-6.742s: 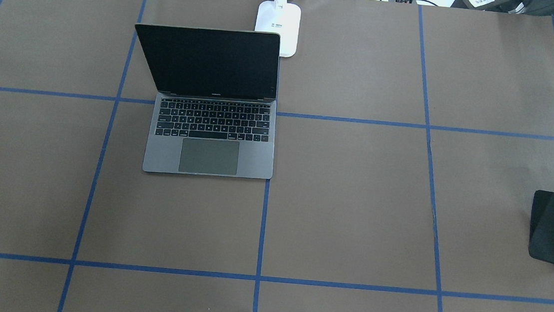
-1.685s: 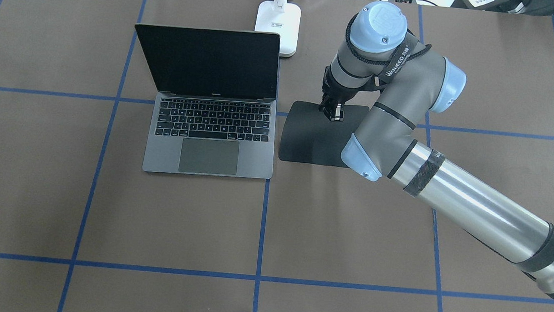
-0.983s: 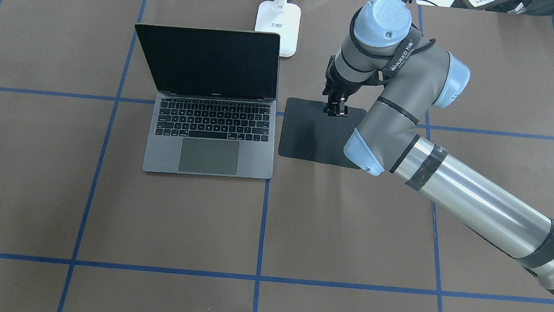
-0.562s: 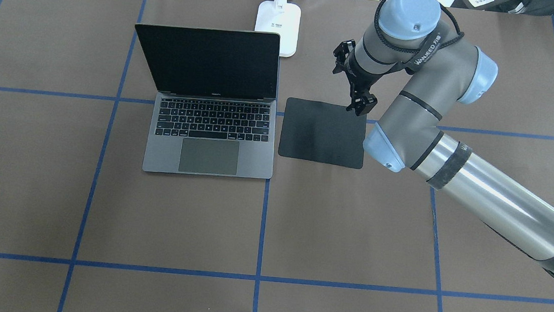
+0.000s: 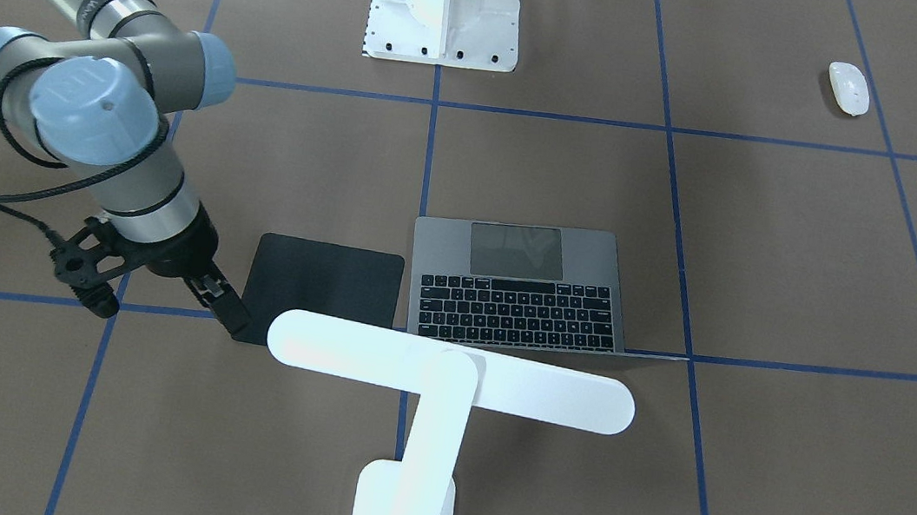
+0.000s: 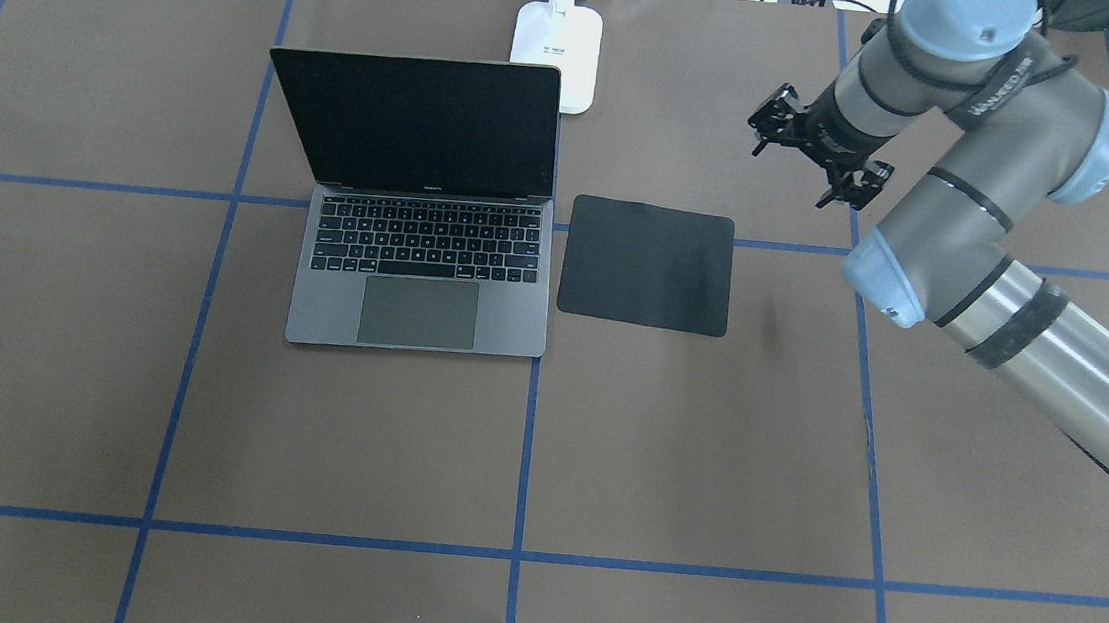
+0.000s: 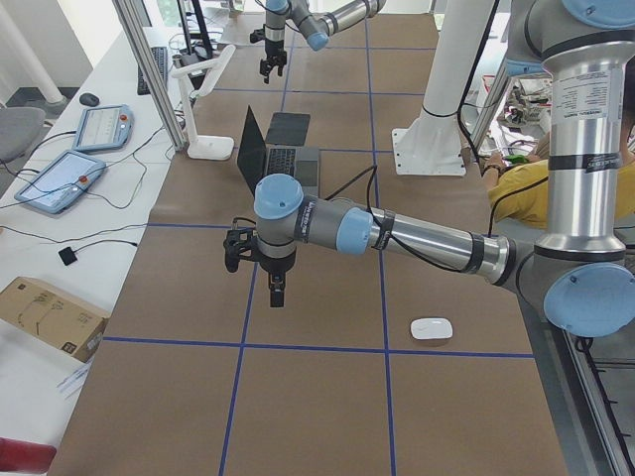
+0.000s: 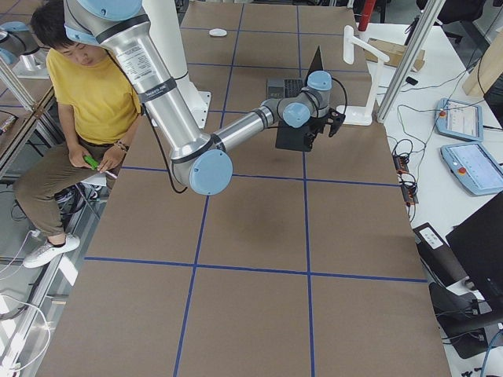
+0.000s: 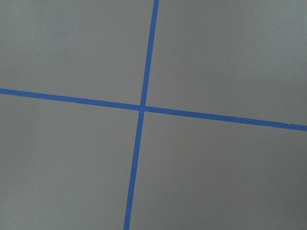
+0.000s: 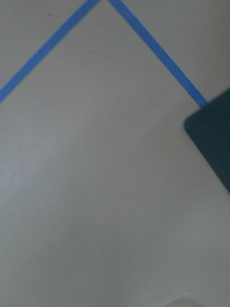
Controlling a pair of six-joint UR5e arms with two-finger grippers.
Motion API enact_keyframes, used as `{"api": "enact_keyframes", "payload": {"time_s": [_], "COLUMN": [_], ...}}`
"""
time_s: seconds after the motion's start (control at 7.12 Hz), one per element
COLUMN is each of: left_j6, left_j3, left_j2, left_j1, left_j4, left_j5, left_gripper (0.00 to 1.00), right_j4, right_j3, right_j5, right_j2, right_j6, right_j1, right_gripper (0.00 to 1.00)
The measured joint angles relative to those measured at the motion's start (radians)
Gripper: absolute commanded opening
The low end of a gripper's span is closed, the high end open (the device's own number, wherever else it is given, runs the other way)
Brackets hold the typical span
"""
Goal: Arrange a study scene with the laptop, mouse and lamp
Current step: 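Release the mouse pad and lift the right gripper away out of view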
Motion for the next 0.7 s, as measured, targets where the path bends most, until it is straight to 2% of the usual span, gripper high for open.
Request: {"api": "enact_keyframes", "payload": {"time_s": [0.28, 0.42, 0.7], "left_j6": [0.004, 0.005, -0.002], "left_j3": [-0.058, -0.097, -0.143], "left_j2": [0.027, 0.039, 0.049], "left_j1": [0.004, 0.007, 0.023], "left_j4": [-0.003, -0.006, -0.008], "left_j5": [-0.016, -0.058, -0.250], "left_gripper": [1.00, 1.00, 1.00], "right_j4": [-0.002, -0.002, 0.000], "right_j3": [0.014, 0.019, 0.024], "right_j5": [0.081, 0.106, 0.139], "right_j2": [-0.106, -0.166, -0.279], "right_j6": [-0.329, -0.489, -0.743], "right_j1": [0.124, 0.181, 0.280], "right_gripper": [1.00, 1.00, 1.00]}}
